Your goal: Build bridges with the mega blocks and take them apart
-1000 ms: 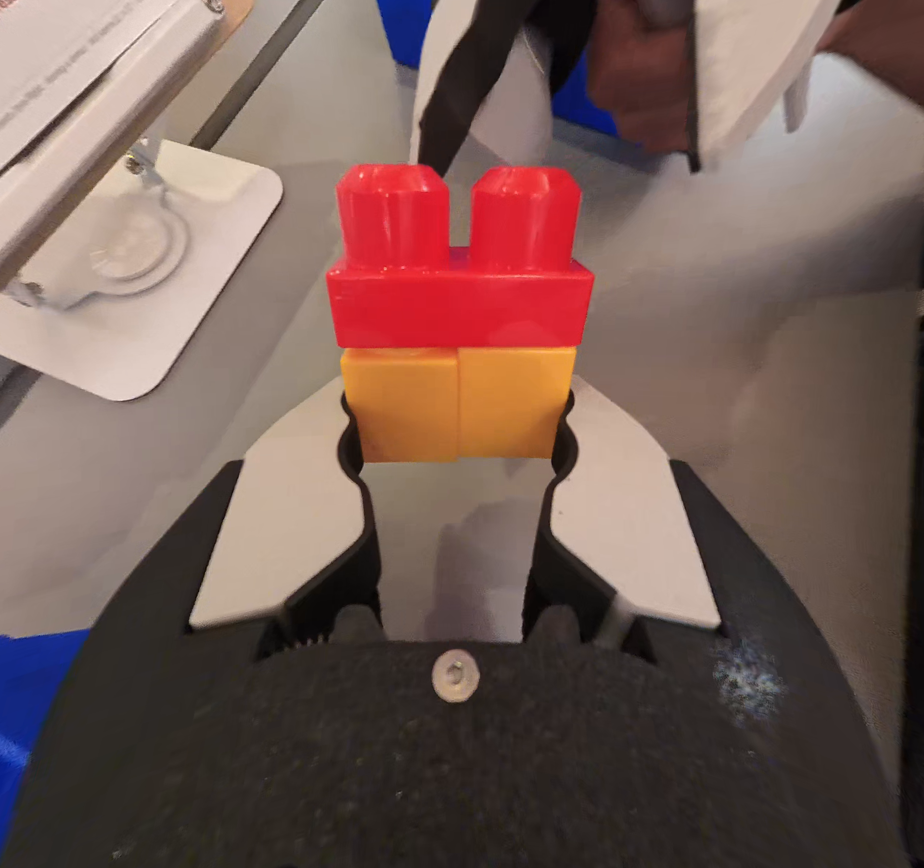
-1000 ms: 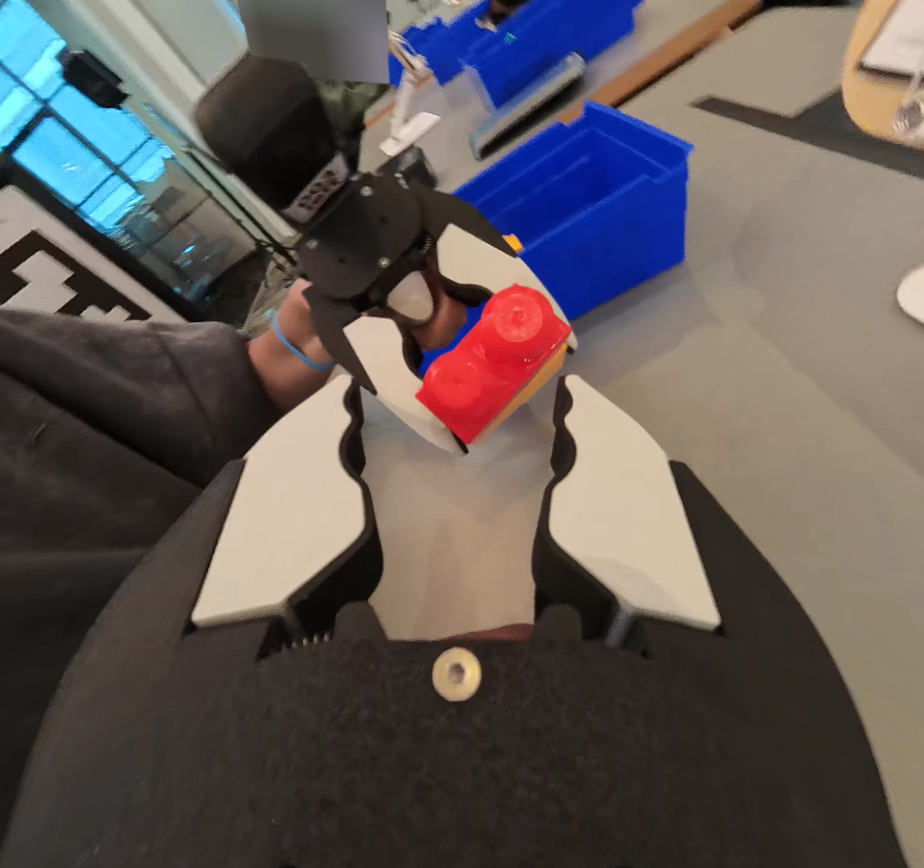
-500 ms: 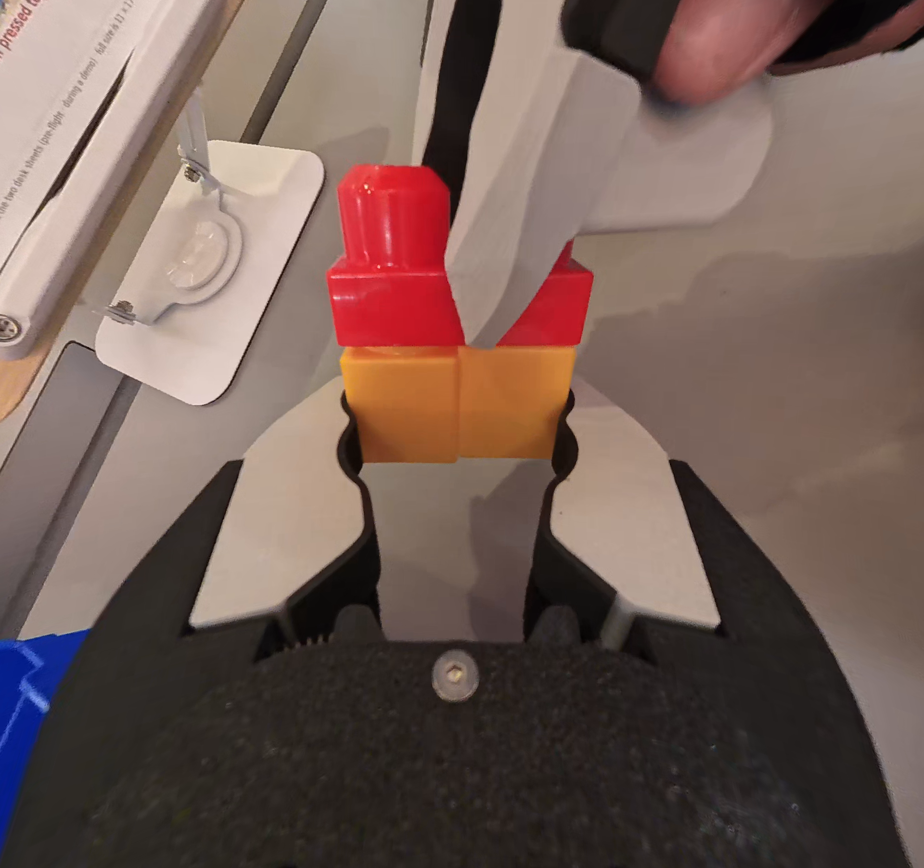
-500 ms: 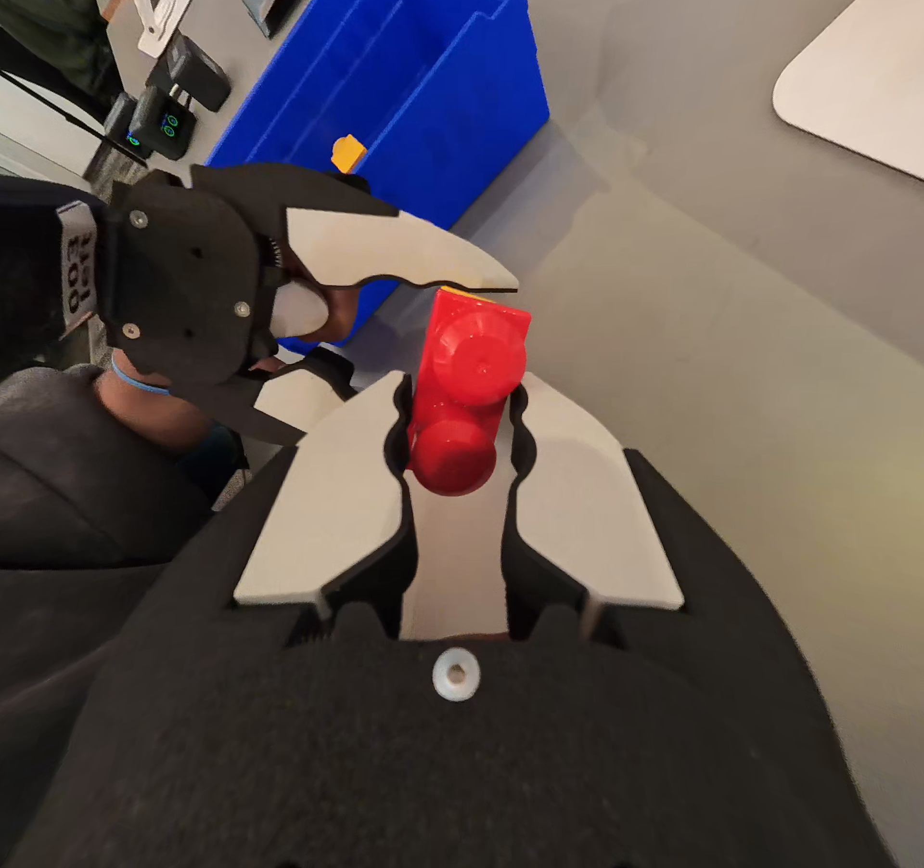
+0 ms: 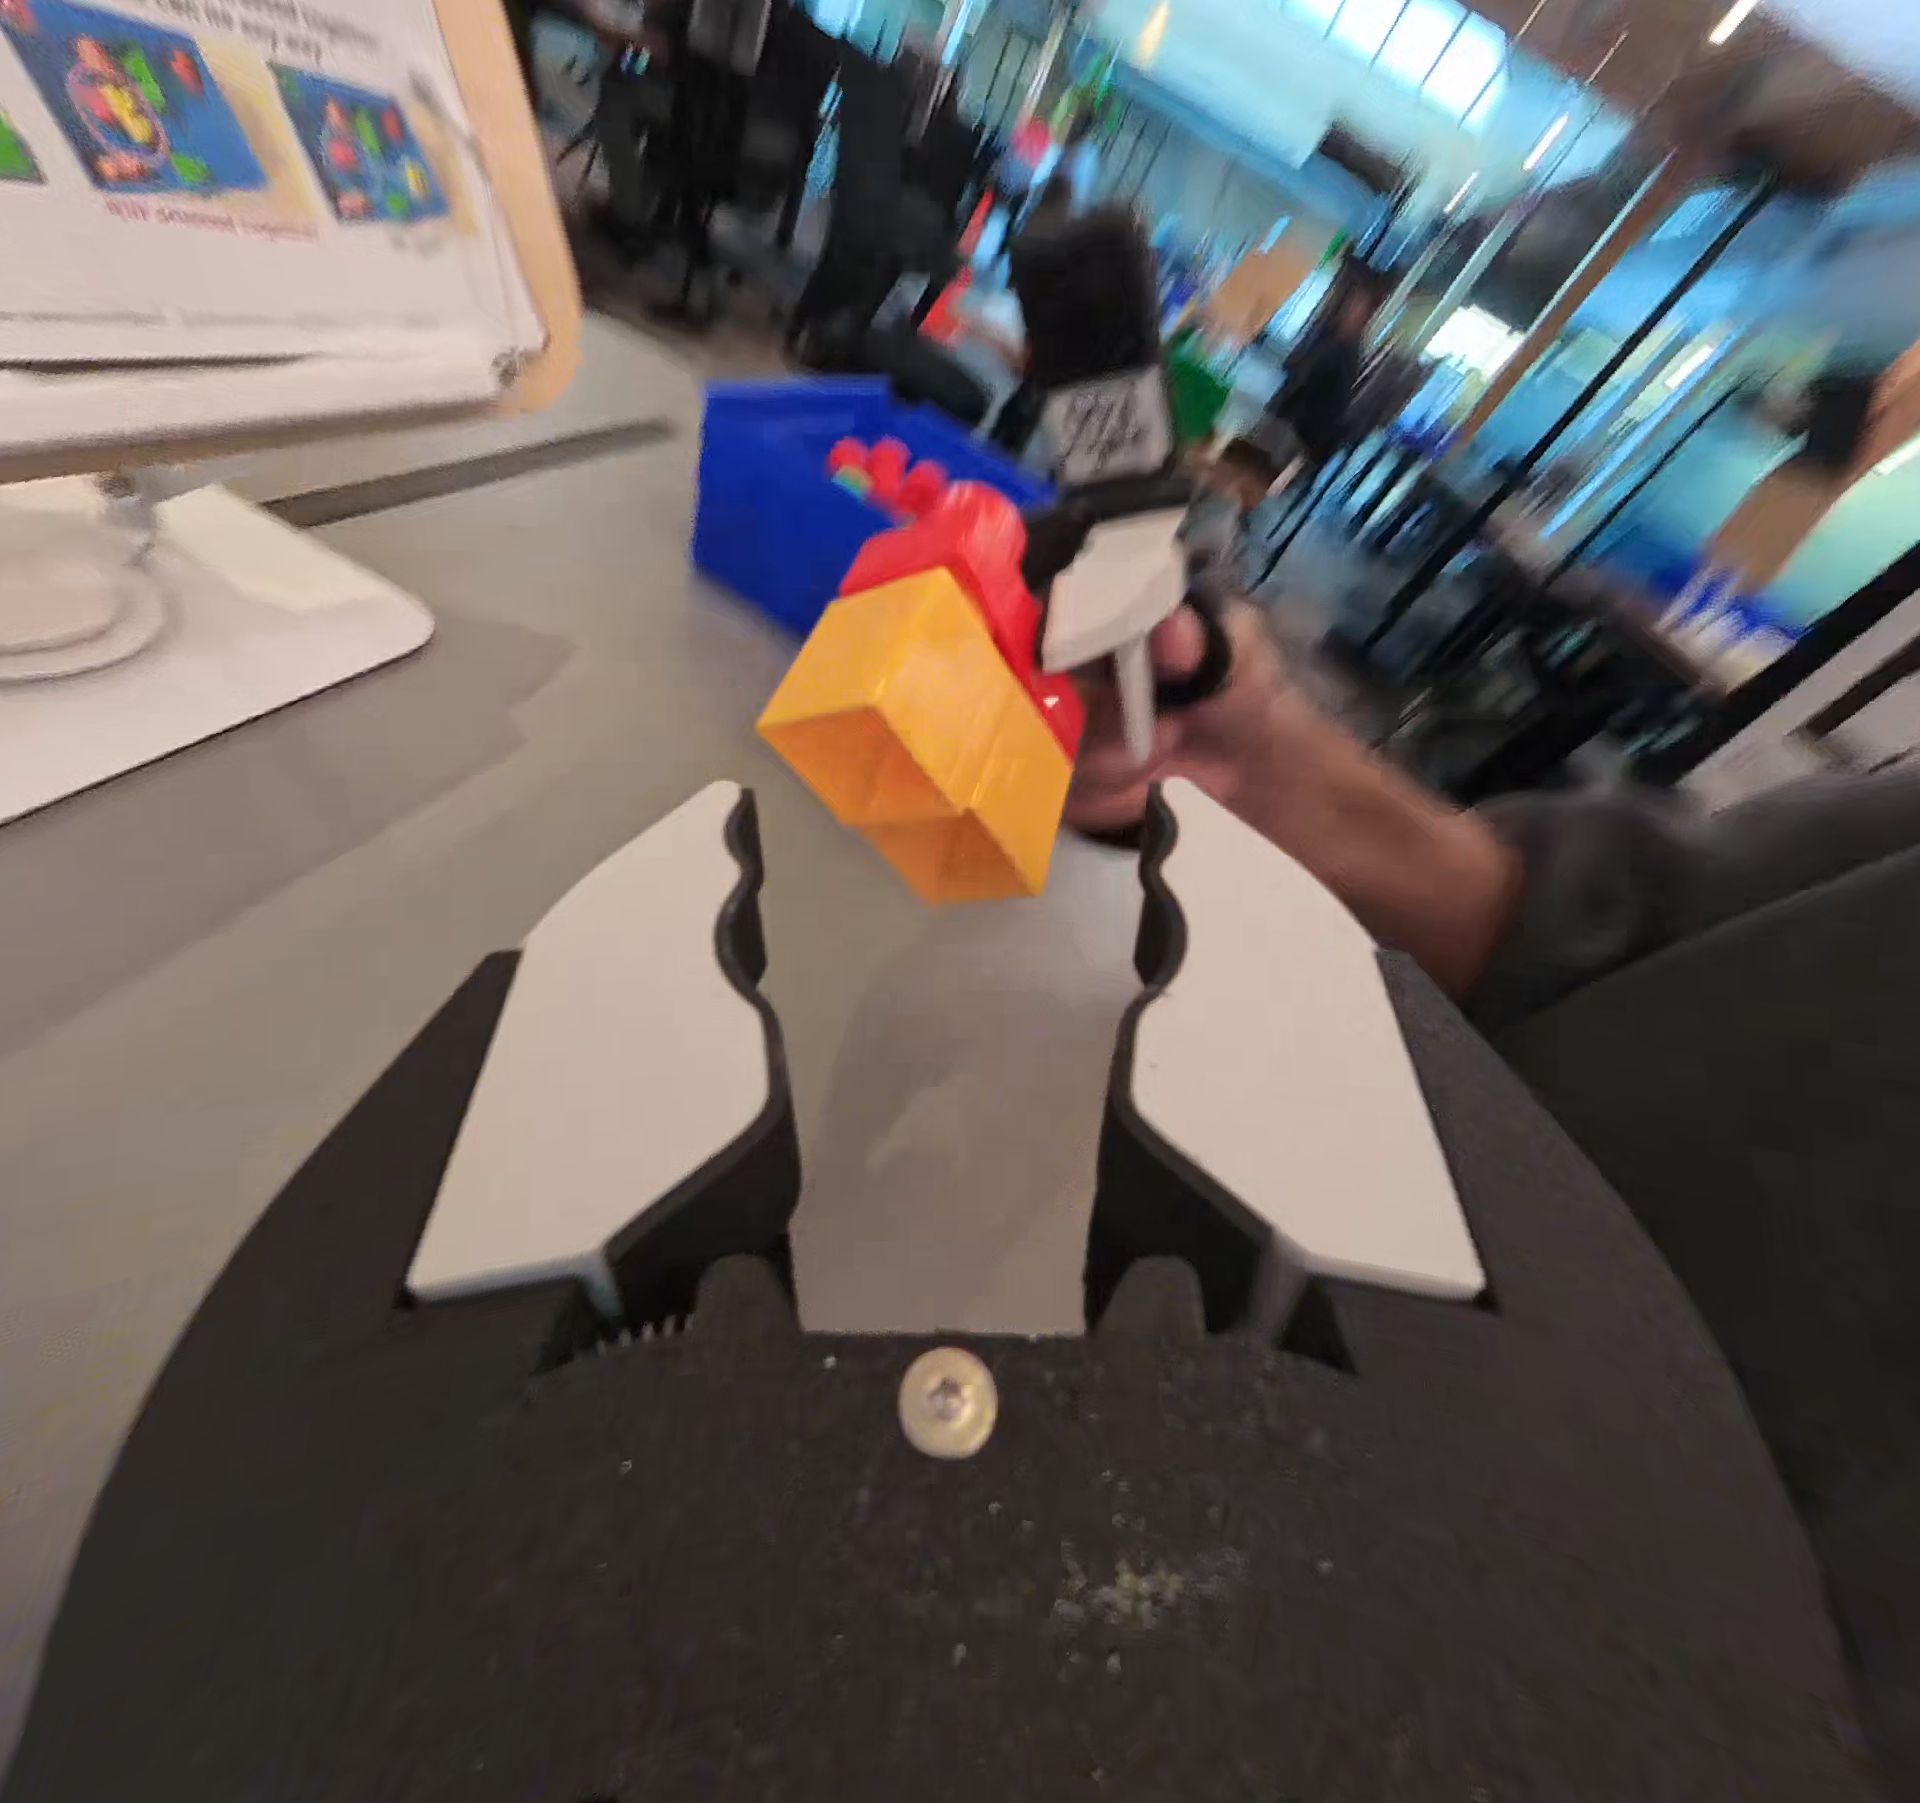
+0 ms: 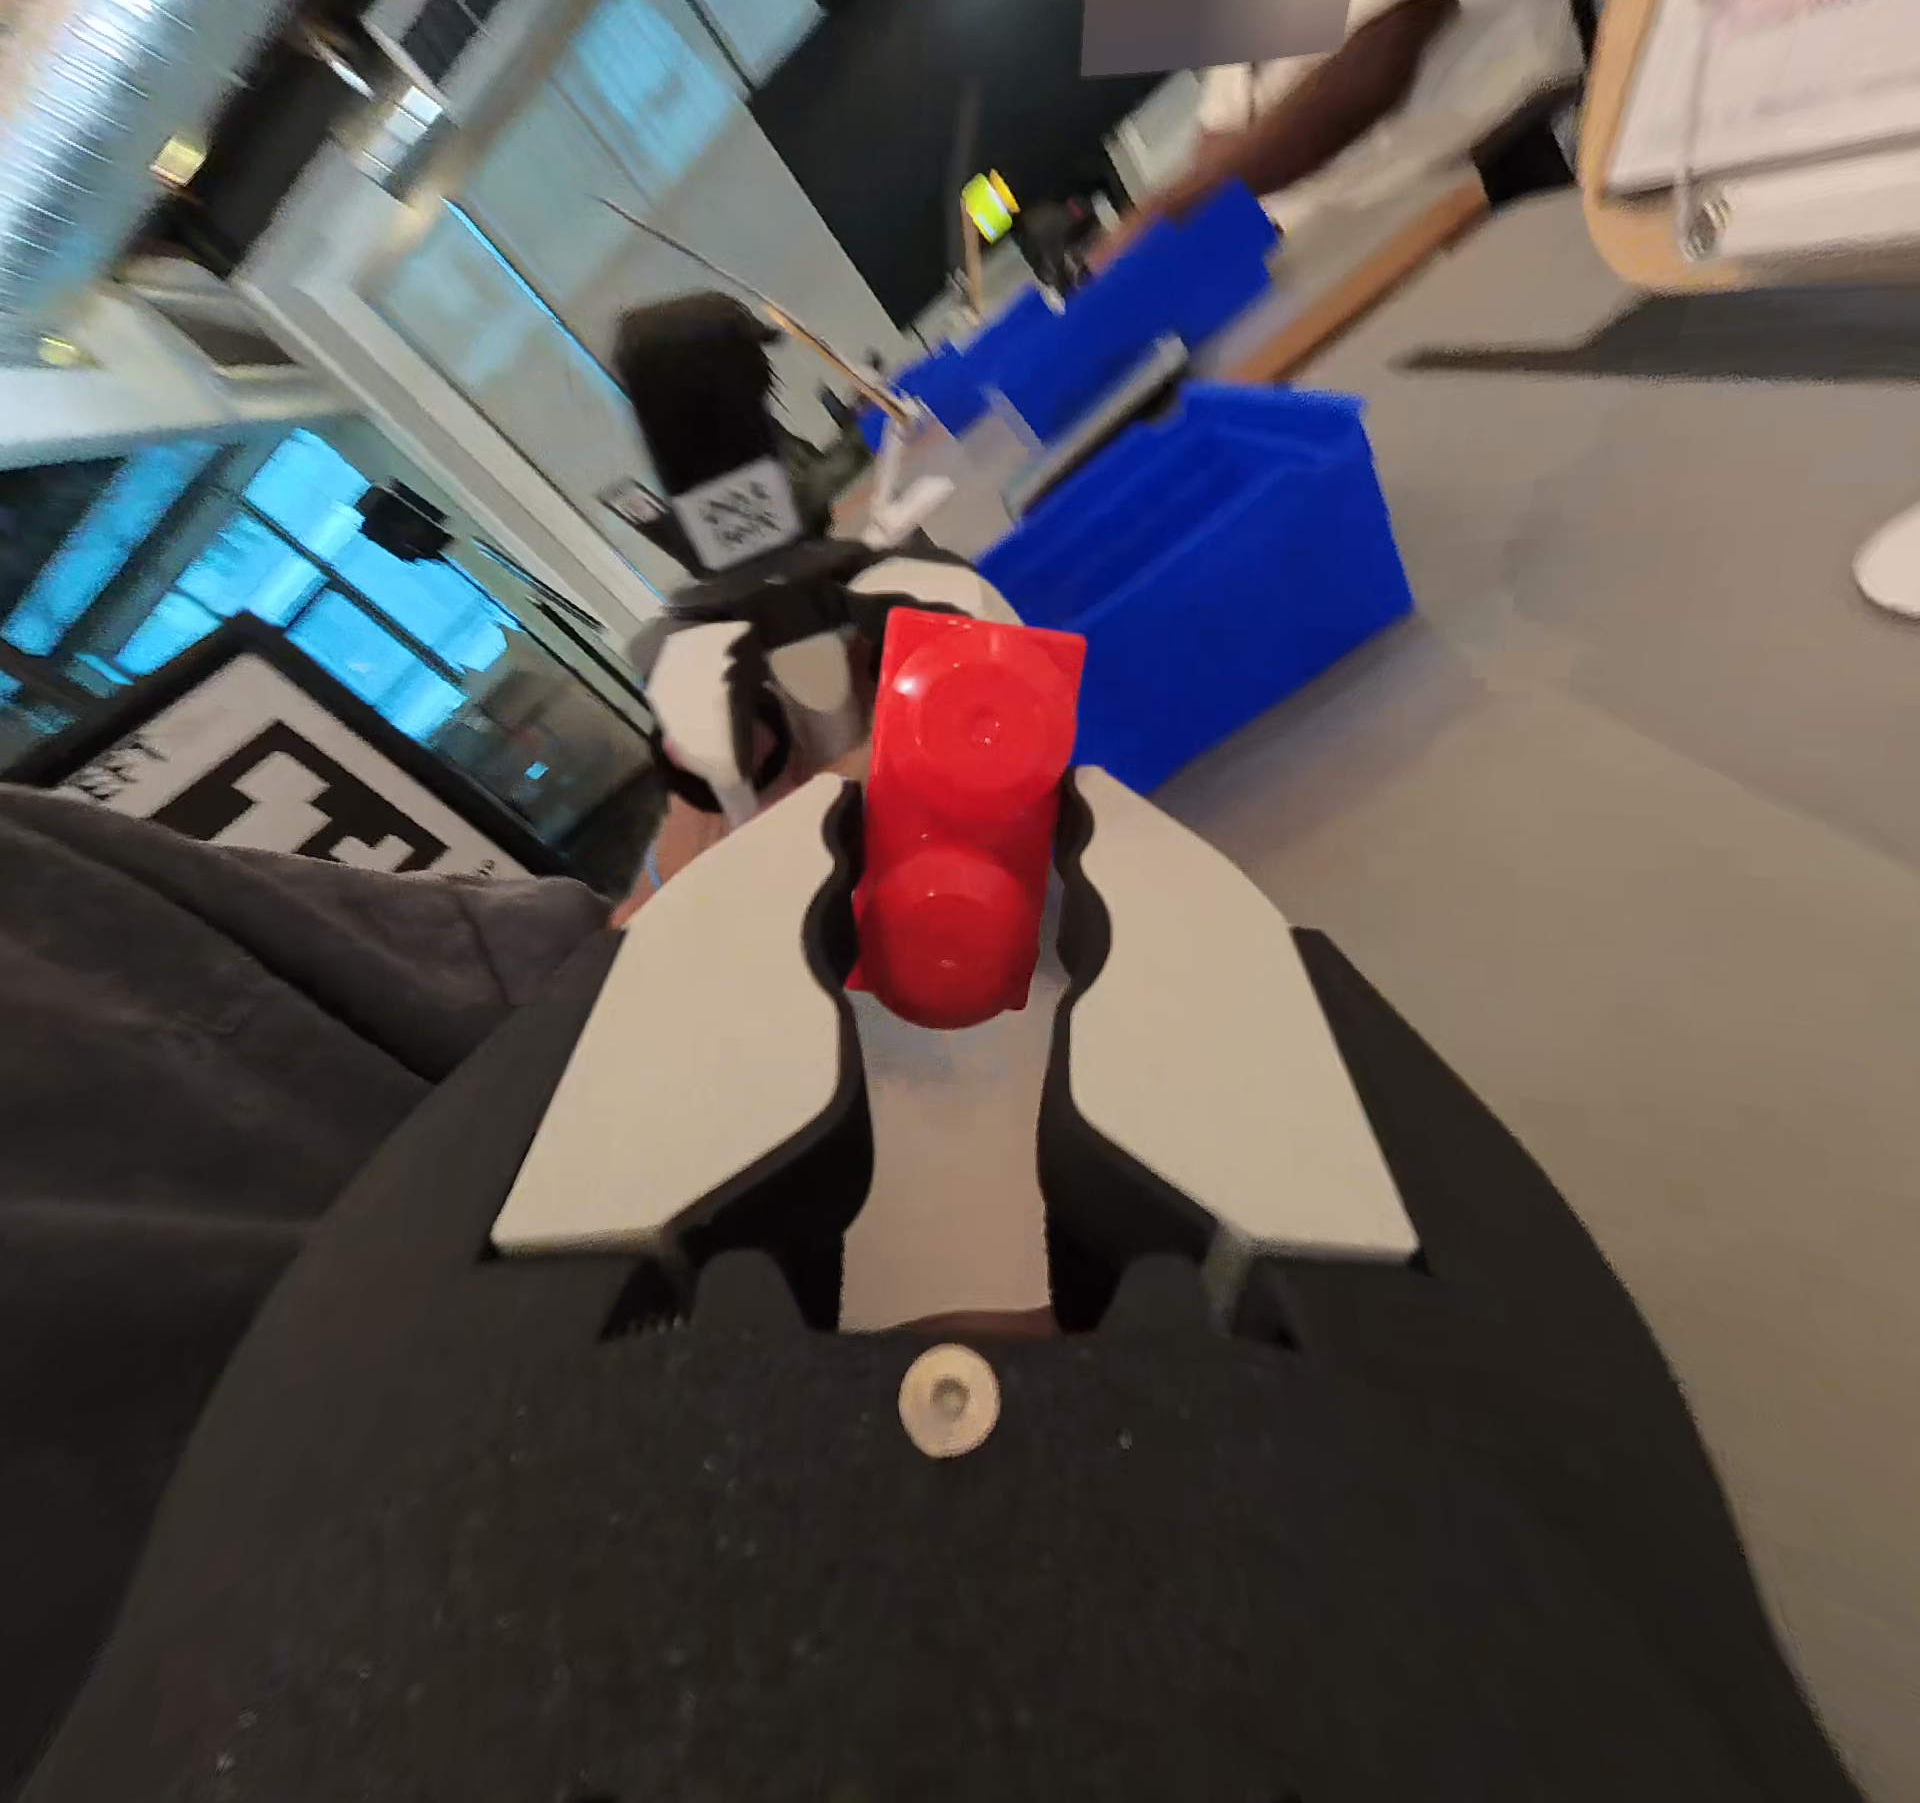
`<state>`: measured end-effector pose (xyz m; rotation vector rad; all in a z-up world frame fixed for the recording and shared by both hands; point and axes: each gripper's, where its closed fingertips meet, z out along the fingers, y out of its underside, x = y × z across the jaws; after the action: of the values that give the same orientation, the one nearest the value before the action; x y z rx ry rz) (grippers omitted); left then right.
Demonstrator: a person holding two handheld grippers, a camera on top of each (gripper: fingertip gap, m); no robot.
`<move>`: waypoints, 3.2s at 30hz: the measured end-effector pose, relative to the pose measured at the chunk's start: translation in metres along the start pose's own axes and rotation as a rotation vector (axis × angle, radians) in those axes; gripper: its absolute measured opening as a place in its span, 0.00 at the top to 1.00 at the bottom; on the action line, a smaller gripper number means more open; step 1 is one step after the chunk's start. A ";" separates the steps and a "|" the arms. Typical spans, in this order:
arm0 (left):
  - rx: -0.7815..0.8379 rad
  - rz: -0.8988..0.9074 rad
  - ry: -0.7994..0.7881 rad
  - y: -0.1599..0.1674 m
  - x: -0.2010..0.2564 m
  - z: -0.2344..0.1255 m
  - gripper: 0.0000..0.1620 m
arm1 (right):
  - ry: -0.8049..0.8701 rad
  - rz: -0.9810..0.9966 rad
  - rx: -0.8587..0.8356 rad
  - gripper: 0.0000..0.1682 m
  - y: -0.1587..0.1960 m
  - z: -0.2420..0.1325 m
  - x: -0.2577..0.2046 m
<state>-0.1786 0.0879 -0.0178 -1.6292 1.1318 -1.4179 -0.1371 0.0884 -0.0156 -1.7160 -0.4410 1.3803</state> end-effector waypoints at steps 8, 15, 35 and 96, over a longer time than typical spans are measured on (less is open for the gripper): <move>0.112 -0.239 0.195 -0.001 0.010 0.009 0.66 | -0.090 -0.095 0.157 0.79 0.010 0.005 -0.017; 0.110 -0.228 0.169 0.000 0.008 0.010 0.77 | -0.065 -0.141 0.097 0.79 0.021 0.007 -0.019; 0.106 -0.180 0.153 0.002 0.018 0.012 0.78 | 0.025 -0.200 -0.066 0.79 0.032 0.005 -0.020; 0.059 -0.296 0.187 0.034 0.020 0.023 0.77 | 0.027 -0.096 -0.006 0.80 0.042 0.008 -0.014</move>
<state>-0.1617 0.0558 -0.0451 -1.7017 0.9675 -1.8074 -0.1588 0.0577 -0.0402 -1.6947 -0.5067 1.2869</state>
